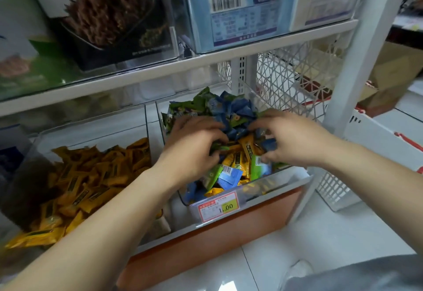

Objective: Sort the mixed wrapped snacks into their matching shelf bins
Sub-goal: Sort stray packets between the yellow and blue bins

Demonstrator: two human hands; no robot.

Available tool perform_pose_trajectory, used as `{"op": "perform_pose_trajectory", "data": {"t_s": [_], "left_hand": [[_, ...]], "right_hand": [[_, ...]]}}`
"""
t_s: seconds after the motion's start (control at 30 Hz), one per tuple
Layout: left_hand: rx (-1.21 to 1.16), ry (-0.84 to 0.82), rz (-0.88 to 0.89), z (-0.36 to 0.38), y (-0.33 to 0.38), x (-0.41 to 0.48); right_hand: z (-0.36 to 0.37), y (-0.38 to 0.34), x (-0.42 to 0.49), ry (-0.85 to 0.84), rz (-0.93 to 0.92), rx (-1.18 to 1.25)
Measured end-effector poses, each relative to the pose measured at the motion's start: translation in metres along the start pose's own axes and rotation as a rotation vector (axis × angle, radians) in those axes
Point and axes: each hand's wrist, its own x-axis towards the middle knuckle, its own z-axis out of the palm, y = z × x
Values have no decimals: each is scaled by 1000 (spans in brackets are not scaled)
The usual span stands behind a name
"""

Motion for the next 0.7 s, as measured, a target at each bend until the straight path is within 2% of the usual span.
{"op": "perform_pose_trajectory", "data": {"t_s": [0.07, 0.17, 0.3, 0.5, 0.7], "left_hand": [[-53, -54, 86, 0, 6, 1], [-36, -127, 50, 1, 13, 6], [27, -174, -24, 8, 17, 13], [60, -250, -64, 12, 13, 16], [59, -185, -64, 18, 14, 17]], "right_hand": [[0, -1, -2, -89, -57, 26], [5, -3, 0, -190, -133, 179], [14, -7, 10, -105, -40, 154], [17, -13, 23, -121, 46, 20], [23, -24, 27, -114, 186, 161]]}}
